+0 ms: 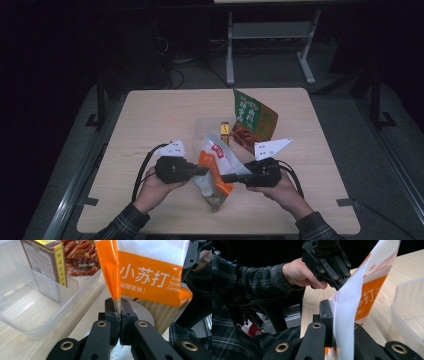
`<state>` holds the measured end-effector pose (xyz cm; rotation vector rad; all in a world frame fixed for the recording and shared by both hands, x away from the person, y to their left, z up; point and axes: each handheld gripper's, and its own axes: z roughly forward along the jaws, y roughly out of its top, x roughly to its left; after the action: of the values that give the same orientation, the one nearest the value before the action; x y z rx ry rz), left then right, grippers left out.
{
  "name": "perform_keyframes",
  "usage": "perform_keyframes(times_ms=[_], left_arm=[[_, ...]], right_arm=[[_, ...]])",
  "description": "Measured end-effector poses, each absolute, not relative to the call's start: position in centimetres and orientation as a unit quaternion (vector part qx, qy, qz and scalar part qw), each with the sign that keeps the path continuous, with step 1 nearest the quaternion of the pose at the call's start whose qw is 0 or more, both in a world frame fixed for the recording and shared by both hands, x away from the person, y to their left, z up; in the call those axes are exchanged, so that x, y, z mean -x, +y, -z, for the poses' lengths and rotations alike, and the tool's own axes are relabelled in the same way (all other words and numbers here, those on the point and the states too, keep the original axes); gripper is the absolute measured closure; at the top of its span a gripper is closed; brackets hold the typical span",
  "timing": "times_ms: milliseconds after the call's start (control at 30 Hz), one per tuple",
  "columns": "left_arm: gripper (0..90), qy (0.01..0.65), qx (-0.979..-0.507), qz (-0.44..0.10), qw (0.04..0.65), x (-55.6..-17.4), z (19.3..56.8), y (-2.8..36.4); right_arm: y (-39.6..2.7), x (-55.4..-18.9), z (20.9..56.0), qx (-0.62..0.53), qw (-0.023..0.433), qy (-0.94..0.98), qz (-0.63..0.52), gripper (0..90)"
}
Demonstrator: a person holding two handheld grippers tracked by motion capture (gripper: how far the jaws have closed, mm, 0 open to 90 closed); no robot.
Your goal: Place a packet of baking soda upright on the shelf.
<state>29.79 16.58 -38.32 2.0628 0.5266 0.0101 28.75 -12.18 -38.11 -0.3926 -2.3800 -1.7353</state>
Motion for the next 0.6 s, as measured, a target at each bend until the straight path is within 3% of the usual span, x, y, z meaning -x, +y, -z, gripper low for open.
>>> perform_keyframes(times_ms=[100, 433, 600], left_arm=[[80.1, 0.212, -0.851, -0.013, 0.48, -29.8, 38.3, 16.5], [45.1, 0.197, -0.864, -0.053, 0.46, -28.6, 38.2, 16.5], [35.6, 0.203, -0.864, -0.057, 0.457, -28.3, 38.6, 17.5]], right_arm=[[-12.3, -28.9, 37.9, 0.129, 0.089, -0.796, 0.585, 90.0], [-11.6, -28.6, 36.6, 0.11, 0.076, -0.812, 0.568, 90.0], [-11.4, -28.9, 35.6, 0.096, 0.061, -0.819, 0.562, 90.0]])
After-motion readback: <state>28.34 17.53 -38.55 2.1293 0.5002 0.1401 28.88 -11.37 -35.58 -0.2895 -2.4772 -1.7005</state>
